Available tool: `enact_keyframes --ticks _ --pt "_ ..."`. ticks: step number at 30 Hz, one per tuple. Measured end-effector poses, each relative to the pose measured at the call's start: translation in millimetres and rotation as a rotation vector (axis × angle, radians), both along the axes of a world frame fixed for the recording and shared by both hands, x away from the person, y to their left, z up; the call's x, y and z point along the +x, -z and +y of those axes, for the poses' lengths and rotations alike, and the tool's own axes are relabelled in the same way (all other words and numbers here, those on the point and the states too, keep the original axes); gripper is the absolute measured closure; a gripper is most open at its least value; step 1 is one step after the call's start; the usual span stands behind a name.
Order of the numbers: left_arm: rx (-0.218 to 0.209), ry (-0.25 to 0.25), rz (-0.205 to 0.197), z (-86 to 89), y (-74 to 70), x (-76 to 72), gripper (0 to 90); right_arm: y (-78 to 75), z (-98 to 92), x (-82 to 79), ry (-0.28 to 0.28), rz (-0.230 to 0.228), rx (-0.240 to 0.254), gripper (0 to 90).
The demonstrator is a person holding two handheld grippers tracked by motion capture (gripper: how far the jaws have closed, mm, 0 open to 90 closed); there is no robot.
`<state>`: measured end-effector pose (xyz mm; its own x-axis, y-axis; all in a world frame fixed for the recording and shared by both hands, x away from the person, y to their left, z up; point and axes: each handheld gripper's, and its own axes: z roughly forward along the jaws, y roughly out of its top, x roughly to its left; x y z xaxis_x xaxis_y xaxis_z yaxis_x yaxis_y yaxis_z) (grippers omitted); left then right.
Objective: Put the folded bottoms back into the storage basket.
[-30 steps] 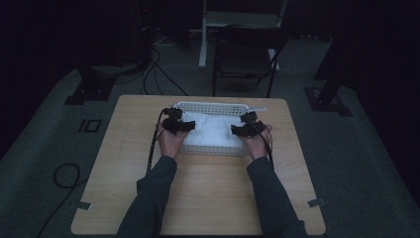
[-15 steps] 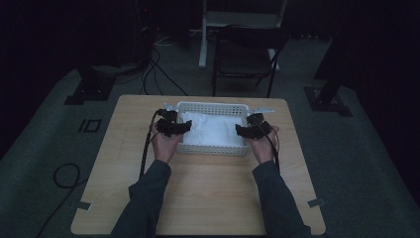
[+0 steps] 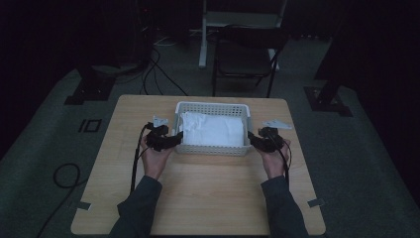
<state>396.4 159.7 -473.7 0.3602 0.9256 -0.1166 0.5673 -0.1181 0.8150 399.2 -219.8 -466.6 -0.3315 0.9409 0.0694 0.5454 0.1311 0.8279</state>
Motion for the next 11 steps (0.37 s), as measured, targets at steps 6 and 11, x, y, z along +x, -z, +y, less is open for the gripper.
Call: enact_keyframes --ticks 6,11 --pt "0.015 -0.014 -0.005 12.6 12.8 -18.3 33.9 12.0 -14.2 -6.3 0.035 0.021 -0.006 49.8" --pt "0.034 -0.030 0.002 20.0 22.5 -25.4 33.9 20.8 -21.1 -8.3 0.058 0.032 -0.024 49.4"
